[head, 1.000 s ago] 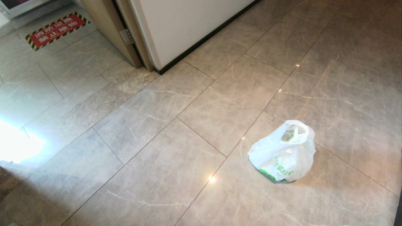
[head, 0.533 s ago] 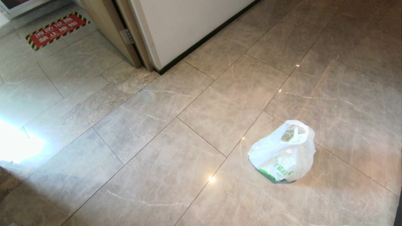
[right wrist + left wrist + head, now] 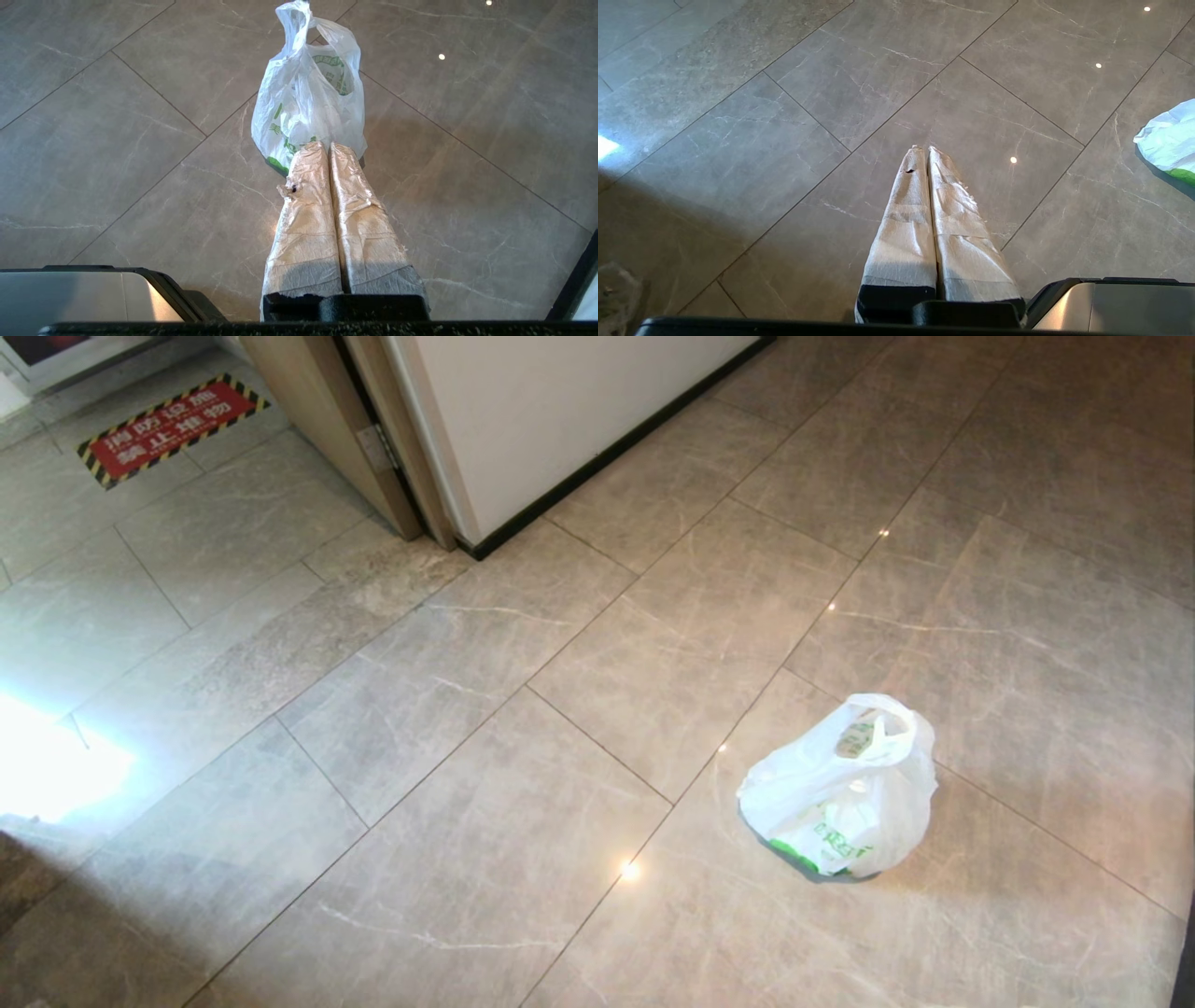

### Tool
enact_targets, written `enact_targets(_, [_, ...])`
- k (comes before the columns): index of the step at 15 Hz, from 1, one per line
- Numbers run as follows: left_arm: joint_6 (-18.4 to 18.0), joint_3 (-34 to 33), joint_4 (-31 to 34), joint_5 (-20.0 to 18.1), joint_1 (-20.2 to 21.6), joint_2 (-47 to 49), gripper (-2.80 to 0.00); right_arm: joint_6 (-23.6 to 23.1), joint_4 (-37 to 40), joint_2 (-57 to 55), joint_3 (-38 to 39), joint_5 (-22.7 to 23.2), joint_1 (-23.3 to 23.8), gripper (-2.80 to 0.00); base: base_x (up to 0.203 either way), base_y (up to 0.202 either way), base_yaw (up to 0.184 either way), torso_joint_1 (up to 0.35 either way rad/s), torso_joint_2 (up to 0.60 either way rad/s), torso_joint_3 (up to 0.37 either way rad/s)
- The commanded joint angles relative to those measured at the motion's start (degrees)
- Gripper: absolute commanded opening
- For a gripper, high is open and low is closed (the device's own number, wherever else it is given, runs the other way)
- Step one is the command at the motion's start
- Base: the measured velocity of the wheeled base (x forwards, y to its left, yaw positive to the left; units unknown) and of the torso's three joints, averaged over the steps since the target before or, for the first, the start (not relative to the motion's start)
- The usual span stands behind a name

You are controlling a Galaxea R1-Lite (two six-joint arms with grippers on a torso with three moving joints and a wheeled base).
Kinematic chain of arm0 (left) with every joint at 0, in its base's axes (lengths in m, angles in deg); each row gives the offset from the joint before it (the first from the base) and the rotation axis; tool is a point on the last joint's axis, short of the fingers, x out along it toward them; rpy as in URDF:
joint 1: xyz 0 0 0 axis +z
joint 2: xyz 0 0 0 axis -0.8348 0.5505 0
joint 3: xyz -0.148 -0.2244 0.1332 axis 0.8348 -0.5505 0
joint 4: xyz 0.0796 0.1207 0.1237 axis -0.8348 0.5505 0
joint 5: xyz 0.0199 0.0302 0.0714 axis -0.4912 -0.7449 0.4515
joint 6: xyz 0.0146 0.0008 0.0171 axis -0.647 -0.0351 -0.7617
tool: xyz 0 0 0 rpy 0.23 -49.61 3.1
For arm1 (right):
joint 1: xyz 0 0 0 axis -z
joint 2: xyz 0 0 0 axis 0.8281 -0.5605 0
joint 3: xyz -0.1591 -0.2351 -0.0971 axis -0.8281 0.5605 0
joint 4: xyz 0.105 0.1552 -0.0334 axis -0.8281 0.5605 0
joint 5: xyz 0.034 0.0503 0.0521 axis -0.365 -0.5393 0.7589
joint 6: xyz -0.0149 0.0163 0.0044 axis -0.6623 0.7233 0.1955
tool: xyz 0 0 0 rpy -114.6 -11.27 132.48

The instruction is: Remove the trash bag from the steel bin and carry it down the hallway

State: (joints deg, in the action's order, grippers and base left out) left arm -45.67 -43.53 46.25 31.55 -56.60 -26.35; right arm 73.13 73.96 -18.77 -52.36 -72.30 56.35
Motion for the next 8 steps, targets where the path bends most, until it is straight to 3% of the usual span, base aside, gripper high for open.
enact_targets(1, [0.2, 0.0, 0.0, 0.0, 0.0, 0.0, -2.8, 0.0, 0.0, -0.1, 0.0, 0.0, 0.0, -2.8, 0.0, 0.0, 0.0, 0.002, 0.0, 0.153])
enact_targets(8, [0.5, 0.0, 0.0, 0.0, 0.0, 0.0, -2.8, 0.0, 0.0, -0.1, 0.0, 0.0, 0.0, -2.8, 0.0, 0.0, 0.0, 0.004, 0.0, 0.195])
